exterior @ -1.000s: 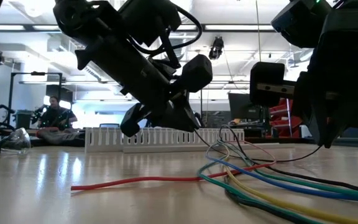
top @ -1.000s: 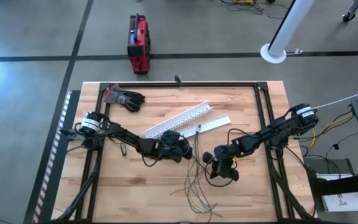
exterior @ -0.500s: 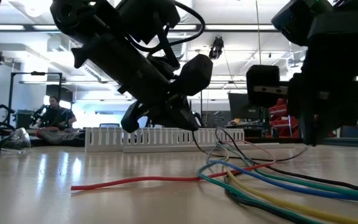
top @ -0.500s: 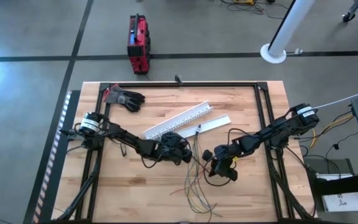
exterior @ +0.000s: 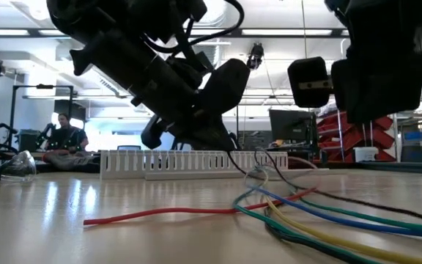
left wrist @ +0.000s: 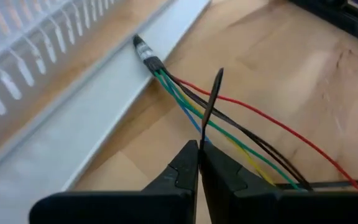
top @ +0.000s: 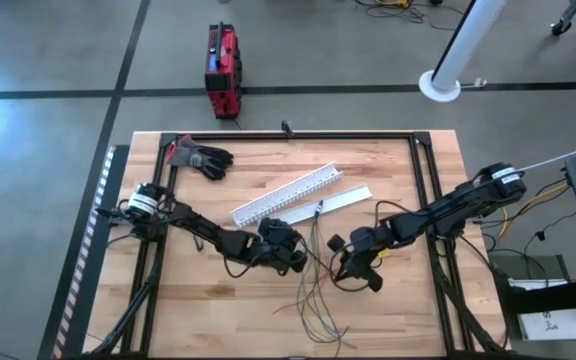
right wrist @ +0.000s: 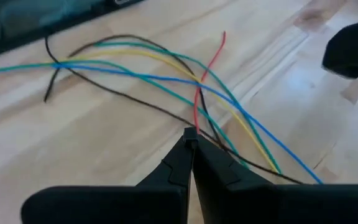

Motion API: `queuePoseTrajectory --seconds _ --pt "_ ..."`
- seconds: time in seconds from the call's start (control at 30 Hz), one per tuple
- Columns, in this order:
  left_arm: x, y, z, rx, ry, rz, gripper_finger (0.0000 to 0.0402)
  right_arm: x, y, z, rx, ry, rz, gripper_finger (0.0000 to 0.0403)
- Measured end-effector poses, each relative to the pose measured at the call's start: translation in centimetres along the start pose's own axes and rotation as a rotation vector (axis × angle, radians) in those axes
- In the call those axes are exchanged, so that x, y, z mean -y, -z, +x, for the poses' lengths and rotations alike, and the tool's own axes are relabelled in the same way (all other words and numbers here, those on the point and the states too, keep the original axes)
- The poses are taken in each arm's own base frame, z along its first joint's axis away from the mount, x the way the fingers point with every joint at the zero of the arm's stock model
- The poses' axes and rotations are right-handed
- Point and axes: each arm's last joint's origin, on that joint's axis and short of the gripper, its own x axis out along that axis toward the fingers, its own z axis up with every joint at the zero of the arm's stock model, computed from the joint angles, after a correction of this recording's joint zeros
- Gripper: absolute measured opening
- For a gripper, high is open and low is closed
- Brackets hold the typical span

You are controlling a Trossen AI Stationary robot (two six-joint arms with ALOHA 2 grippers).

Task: Ziptie cables
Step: Insert the pointed tail of the zip tie through the locking head to form a loop

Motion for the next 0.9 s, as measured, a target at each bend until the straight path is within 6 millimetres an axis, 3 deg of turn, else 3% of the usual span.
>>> queuePoseTrajectory --seconds 0.23,0.47,0.63,0.9 --pt "1.0 -0.4 -0.5 0.08 0.032 0.026 0.0 0.3 -0.7 -0.9 0.054 0.001 0.139 0.0" --pt "4.7 -3.2 -1.7 0.128 0.081 0.197 0.0 1.8 -1.0 -1.8 0.126 0.059 0.316 0.0" --pt "6.6 -4.8 -2.7 0.095 0.011 0.352 0.0 3.0 -0.7 -2.4 0.155 0.099 0.459 0.0" --pt "8.3 -2.4 -0.7 -0.003 -0.073 0.524 0.0 4.3 -0.2 -3.1 0.207 0.046 0.604 0.0"
